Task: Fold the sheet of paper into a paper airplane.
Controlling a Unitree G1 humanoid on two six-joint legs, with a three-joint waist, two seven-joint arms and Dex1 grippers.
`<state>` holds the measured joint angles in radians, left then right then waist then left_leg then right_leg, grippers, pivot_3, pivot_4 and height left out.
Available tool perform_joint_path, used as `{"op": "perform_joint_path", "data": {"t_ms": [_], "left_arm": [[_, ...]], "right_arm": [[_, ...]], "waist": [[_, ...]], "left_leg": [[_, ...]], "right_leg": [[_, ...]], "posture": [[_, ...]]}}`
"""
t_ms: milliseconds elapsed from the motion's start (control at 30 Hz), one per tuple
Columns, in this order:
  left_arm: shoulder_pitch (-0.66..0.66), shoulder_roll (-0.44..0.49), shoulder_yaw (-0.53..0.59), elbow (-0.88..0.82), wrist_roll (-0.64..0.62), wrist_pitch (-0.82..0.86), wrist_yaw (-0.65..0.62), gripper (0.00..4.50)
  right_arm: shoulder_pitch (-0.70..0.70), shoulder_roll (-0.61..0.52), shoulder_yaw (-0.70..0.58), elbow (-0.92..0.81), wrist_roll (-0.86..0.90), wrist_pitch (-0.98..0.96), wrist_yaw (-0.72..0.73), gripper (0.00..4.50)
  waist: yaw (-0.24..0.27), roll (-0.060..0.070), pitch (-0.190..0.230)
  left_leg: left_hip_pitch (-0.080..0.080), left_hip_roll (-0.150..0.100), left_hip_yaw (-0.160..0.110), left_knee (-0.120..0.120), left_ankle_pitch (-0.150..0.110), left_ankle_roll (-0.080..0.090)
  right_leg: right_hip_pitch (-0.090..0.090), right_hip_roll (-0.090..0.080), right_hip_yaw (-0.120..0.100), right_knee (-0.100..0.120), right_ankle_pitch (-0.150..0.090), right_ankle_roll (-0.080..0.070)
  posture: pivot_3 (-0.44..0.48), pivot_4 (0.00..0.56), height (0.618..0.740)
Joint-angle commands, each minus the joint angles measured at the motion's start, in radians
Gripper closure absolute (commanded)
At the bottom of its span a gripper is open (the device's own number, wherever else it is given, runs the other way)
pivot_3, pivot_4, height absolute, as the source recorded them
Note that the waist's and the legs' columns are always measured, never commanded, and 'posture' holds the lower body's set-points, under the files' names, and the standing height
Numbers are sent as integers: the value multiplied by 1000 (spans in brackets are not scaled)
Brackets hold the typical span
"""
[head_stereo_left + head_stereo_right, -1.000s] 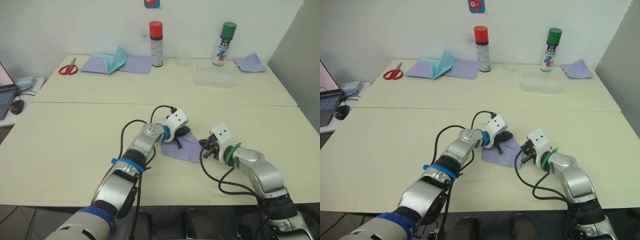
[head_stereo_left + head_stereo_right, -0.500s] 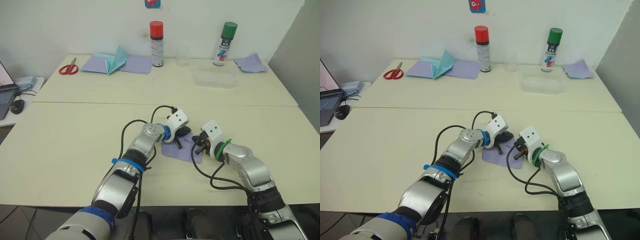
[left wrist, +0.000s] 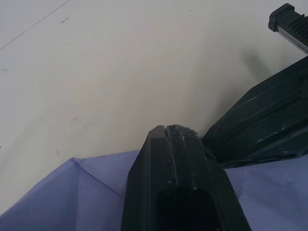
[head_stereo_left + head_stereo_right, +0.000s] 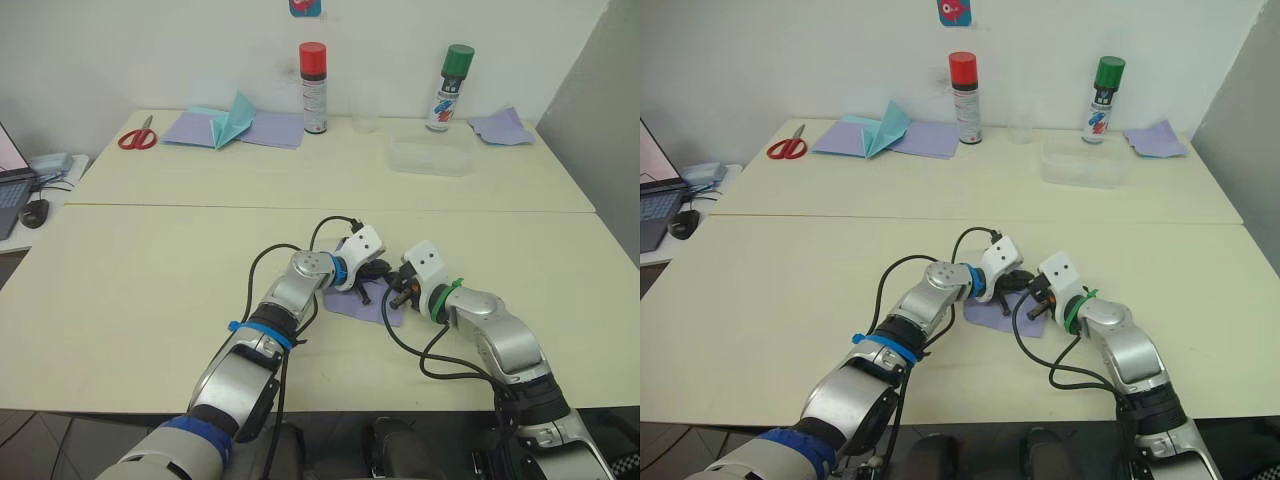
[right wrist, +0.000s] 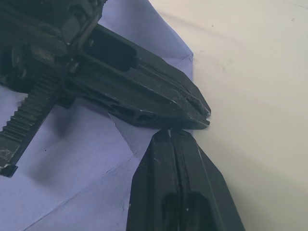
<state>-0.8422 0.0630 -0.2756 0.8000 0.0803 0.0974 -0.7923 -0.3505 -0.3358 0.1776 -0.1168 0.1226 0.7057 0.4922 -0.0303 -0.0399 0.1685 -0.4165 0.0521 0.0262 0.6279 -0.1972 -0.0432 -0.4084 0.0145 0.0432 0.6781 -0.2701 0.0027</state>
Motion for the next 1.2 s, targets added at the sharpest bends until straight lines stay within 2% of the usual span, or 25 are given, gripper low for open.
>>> {"op": "perform_joint_path", "data": {"t_ms": [33, 200, 367, 533, 667, 833, 933, 1100, 1200], "left_arm": [[-24, 4, -24, 81, 58, -6, 70, 4500], [-64, 26, -2, 173, 86, -24, 211, 4500], [-74, 58, 16, 182, 76, -40, 261, 4500], [-26, 81, 125, 22, -41, -125, 241, 4500], [66, 107, 246, -180, -162, -54, 228, 4500], [188, 161, 306, -361, -253, 83, 179, 3201], [243, 185, 304, -438, -285, 146, 142, 2208], [277, 170, 300, -515, -358, 301, 111, 631], [289, 172, 291, -544, -367, 342, 108, 631]], "right_arm": [[17, -7, 9, 4, -1, 25, 4, 4473], [19, -3, 9, 1, 0, 29, 0, 4473], [11, 3, 8, 11, 0, 27, -2, 4473], [-1, 8, 9, 24, -2, 20, 0, 4473], [-7, 13, 15, 37, -4, 6, 2, 4473], [-23, 30, 33, 60, -10, -16, 7, 4500], [-45, 49, 42, 88, -15, -27, 8, 4500], [-84, 68, 44, 135, -25, -42, 14, 4500], [-92, 71, 45, 147, -29, -49, 20, 4500]], "waist": [[0, 0, 0], [-2, 0, 0], [-7, -1, 0], [-15, 0, 0], [-13, -1, 0], [-18, -1, 0], [-22, -1, 0], [-20, -2, 0], [-24, -2, 0]], "left_leg": [[0, 0, 0, 0, 0, 0], [2, -1, -1, 0, 0, 0], [3, -1, -1, 0, 0, 0], [3, 0, -1, 0, 0, 0], [0, 0, 0, 0, 0, 0], [1, 0, 1, 0, 0, 0], [2, 2, 1, 0, 0, 0], [2, 3, 1, 1, 0, 0], [2, 4, 2, 1, 0, 0]], "right_leg": [[0, 0, 0, 0, 0, 0], [1, 0, 0, 0, 1, 1], [1, 0, 1, 0, 1, 2], [1, 0, 1, 1, 1, 2], [-1, -1, 1, 0, 1, 2], [-1, -1, 1, 1, 1, 2], [0, 0, 1, 1, 1, 2], [0, 1, 0, 1, 2, 3], [0, 1, 1, 1, 2, 3]], "posture": [[0, 150, 740], [0, 150, 740], [0, 150, 740], [0, 150, 740], [0, 150, 740], [0, 150, 740], [0, 150, 740], [0, 150, 740], [0, 150, 740]]}}
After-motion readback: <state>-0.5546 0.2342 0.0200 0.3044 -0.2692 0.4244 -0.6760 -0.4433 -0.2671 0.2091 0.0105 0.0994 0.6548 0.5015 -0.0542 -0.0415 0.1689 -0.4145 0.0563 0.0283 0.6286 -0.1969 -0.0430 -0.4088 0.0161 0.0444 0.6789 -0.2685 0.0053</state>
